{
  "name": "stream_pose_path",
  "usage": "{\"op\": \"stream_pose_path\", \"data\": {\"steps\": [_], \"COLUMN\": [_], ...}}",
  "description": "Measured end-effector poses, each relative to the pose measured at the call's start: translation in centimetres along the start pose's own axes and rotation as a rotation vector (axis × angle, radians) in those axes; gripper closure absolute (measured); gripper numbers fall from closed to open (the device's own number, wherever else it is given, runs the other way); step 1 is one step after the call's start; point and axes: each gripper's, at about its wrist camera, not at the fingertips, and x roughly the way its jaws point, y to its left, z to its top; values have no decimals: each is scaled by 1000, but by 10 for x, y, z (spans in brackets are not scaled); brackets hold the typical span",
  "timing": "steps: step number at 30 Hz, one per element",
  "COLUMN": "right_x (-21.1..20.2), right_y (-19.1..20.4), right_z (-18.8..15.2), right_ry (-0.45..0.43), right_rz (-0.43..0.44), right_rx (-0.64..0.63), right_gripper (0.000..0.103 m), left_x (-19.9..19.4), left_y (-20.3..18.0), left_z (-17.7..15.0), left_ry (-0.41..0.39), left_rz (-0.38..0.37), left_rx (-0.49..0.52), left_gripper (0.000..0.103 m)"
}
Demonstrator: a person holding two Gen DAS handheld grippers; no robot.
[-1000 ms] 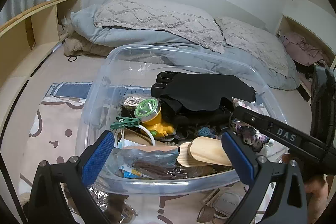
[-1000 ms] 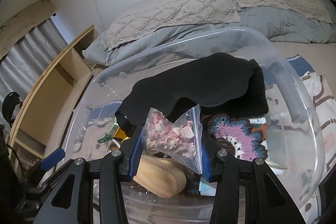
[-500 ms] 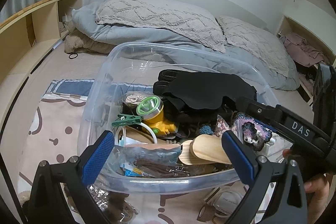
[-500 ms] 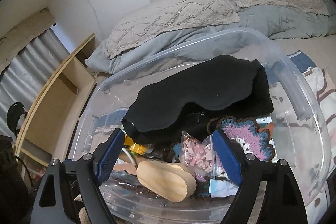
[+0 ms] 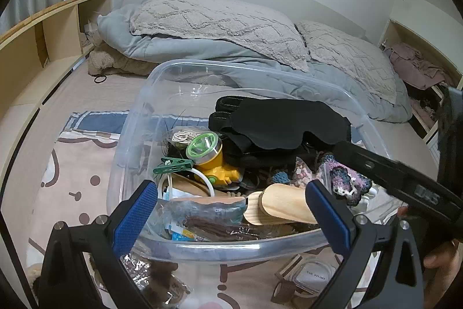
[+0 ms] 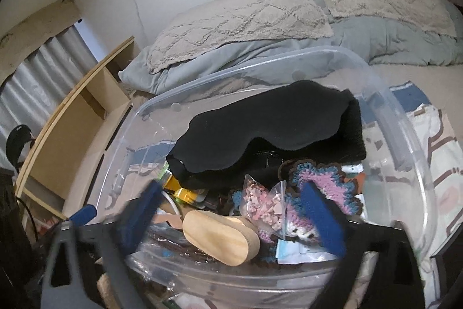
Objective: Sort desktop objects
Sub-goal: 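Raise both open grippers out of the clear plastic box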
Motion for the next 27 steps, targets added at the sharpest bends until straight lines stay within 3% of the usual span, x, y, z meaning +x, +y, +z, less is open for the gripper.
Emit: {"op": "stream_pose_path", "data": {"steps": [6, 13, 27], "right_x": [-16, -36, -76], "right_y": [9, 9, 1], "right_z": [-3, -6, -22], "right_ry": [-33, -61, -91], "right_rz": [-23, -29, -78], "right_rx": [-101, -141, -205], "right_gripper": [0, 0, 0], "left_x": [-10, -25, -69], "left_y": [-4, -12, -19], "left_z": [0, -2, -4], "left_ry": [-18, -54, -113], "left_rz": [20, 71, 91], "left_rx": [13, 65, 89], "left_gripper": [0, 0, 0]}}
